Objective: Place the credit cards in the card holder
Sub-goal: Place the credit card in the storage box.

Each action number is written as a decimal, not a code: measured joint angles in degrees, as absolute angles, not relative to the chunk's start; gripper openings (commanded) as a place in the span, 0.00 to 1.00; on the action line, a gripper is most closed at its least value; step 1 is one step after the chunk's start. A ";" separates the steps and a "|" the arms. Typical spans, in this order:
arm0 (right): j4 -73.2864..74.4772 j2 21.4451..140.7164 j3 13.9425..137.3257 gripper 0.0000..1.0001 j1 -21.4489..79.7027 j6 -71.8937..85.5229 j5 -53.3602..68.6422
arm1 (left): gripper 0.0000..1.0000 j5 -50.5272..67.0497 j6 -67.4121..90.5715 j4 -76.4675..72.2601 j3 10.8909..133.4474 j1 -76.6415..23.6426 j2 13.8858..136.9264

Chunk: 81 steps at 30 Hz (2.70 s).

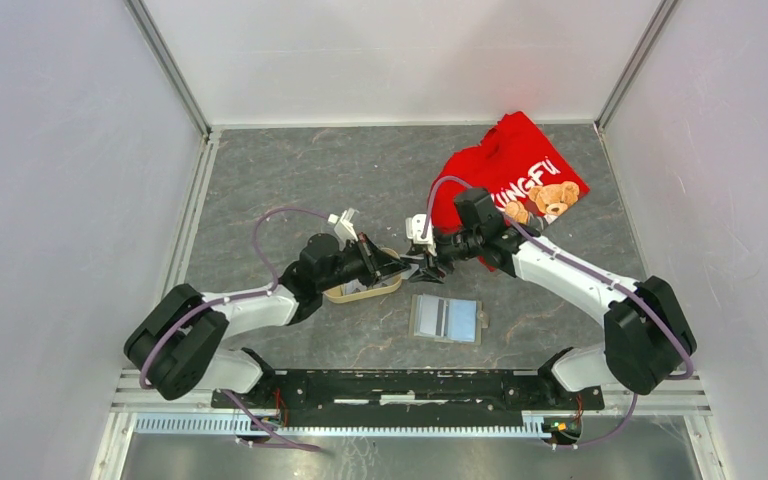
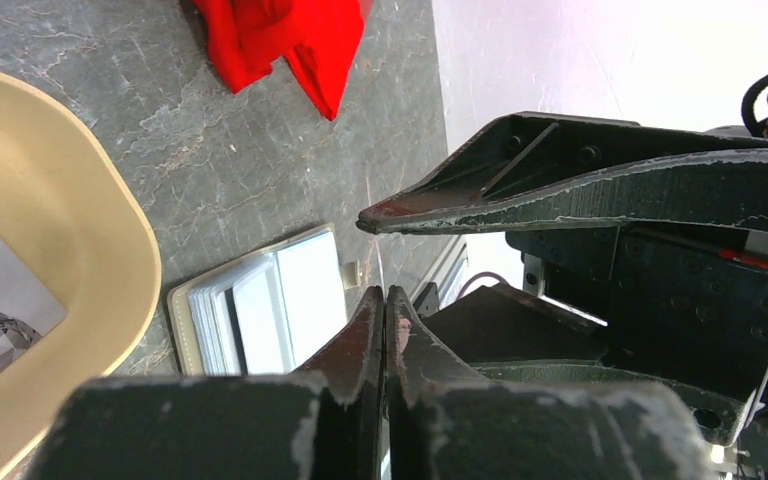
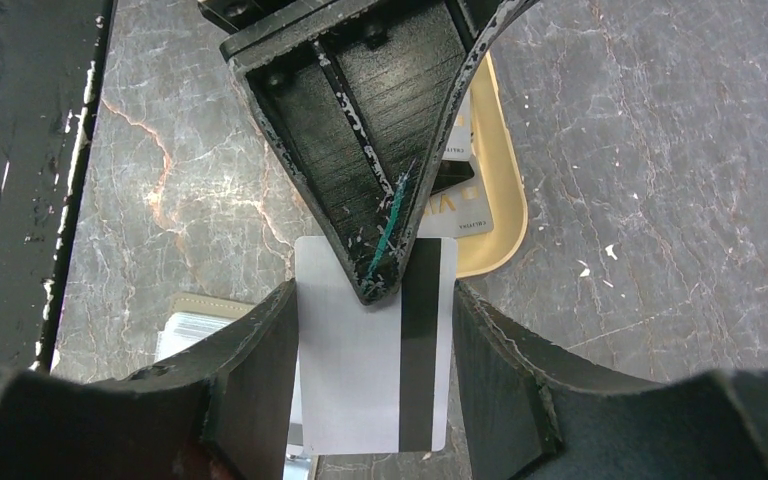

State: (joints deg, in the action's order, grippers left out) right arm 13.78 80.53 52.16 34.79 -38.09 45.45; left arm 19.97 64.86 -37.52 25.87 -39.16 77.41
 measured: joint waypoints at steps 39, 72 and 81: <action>22.70 79.79 44.01 0.33 24.23 -32.84 69.45 | 0.02 33.30 -11.05 5.65 48.47 -48.90 80.64; 11.75 68.62 22.92 0.00 4.16 8.47 64.75 | 0.41 12.32 38.87 -24.91 23.97 -51.66 65.34; 7.75 65.23 18.46 0.00 4.23 20.32 57.54 | 0.47 -1.37 39.42 -14.04 30.59 -58.65 72.27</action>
